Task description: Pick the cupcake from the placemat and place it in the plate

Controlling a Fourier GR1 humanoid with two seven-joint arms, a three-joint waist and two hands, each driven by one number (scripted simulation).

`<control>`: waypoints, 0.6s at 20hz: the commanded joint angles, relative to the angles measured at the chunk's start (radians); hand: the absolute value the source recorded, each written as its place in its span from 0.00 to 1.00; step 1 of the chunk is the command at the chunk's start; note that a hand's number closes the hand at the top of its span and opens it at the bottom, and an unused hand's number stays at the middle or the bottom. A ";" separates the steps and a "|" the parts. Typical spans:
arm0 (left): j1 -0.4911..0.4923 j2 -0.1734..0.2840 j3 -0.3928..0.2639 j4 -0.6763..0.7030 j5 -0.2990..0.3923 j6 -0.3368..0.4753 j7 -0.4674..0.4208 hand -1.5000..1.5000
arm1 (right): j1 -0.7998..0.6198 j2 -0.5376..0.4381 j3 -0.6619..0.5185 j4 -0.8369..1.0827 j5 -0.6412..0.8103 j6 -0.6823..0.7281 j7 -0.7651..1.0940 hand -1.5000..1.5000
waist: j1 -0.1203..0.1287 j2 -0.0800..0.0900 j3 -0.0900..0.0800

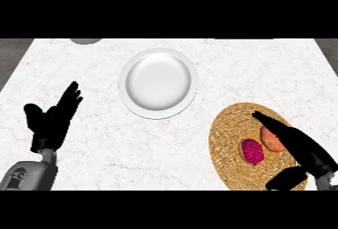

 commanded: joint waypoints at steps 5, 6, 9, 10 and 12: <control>-0.033 -0.027 0.045 0.046 -0.026 -0.056 -0.033 0.50 | -0.119 0.127 -0.016 0.196 0.144 0.029 -0.013 0.00 | 0.002 0.001 0.000; -0.017 -0.014 0.065 -0.002 -0.020 -0.069 0.017 0.50 | -0.052 0.122 -0.017 0.136 0.179 0.026 -0.039 0.00 | 0.000 0.000 0.000; 0.001 -0.040 0.064 0.013 -0.069 -0.054 -0.011 0.50 | -0.065 0.147 -0.047 0.186 0.213 0.038 -0.077 0.00 | -0.001 0.000 0.000; -0.016 -0.053 0.055 0.019 -0.053 -0.054 -0.007 0.50 | -0.155 0.188 -0.014 0.293 0.242 0.021 -0.051 0.00 | 0.003 0.001 0.000; 0.076 -0.053 0.042 -0.087 -0.075 -0.041 0.022 0.50 | -0.071 0.175 -0.004 0.243 0.279 0.000 -0.085 0.00 | 0.003 0.000 0.000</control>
